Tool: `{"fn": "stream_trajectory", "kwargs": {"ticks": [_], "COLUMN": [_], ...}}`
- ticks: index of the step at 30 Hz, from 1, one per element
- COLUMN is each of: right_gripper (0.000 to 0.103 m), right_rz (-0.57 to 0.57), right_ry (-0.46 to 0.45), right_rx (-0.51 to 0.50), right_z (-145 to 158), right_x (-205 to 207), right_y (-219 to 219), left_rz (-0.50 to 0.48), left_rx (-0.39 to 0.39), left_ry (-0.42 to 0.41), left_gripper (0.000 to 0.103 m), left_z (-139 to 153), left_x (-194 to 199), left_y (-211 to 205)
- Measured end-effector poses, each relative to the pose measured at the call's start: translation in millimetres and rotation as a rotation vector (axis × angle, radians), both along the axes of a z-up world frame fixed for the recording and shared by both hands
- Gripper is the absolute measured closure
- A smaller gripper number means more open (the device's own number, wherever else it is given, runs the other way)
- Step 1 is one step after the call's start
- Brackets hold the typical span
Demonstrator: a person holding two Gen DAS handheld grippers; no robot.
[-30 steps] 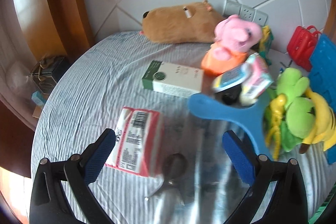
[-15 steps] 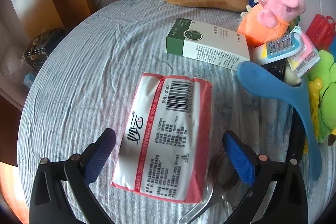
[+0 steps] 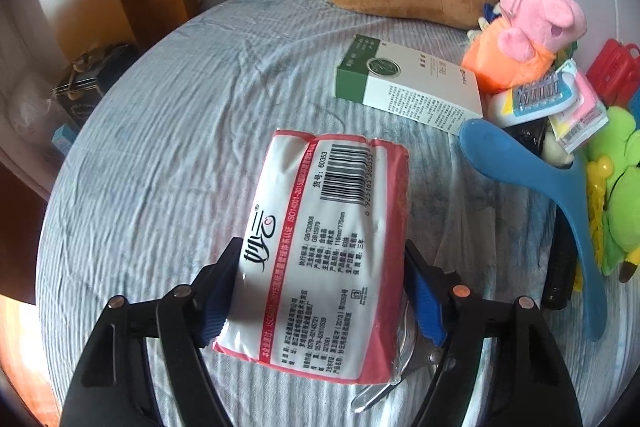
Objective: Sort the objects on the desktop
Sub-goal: 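Grasp the pink-and-white tissue pack with the left tool, then grasp the blue plastic toy with the right tool while the left tool holds the tissue pack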
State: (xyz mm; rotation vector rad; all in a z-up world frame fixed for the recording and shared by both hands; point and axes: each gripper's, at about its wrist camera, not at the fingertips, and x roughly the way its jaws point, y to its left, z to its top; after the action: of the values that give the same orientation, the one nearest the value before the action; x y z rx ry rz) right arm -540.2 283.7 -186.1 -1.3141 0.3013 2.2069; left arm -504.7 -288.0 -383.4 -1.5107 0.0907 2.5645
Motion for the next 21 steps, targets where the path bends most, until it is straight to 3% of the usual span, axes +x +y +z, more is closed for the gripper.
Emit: {"fn": "stream_trajectory", "kwargs": {"ticks": [5,14,21], "right_gripper": [0.001,0.002,0.022], "right_rz": [0.040,0.091,0.082], "right_ry": [0.009,-0.023,-0.168], "right_rx": [-0.021,-0.118,-0.173], "right_z": [-24.8,-100.7,-163.9], "right_x": [-31.0,-122.6,-160.4], "right_y": [1.8,3.2,6.6], "left_rz": [0.024,0.017,0.053], "left_rx": [0.010,-0.014,0.000], "left_ry": [0.046,0.082,0.090], "left_gripper": [0.029,0.029,0.029], "left_z": [22.5,44.0,49.0], "left_x": [18.9,55.4,71.7], "left_y": [-15.0,-28.7,-45.7]}}
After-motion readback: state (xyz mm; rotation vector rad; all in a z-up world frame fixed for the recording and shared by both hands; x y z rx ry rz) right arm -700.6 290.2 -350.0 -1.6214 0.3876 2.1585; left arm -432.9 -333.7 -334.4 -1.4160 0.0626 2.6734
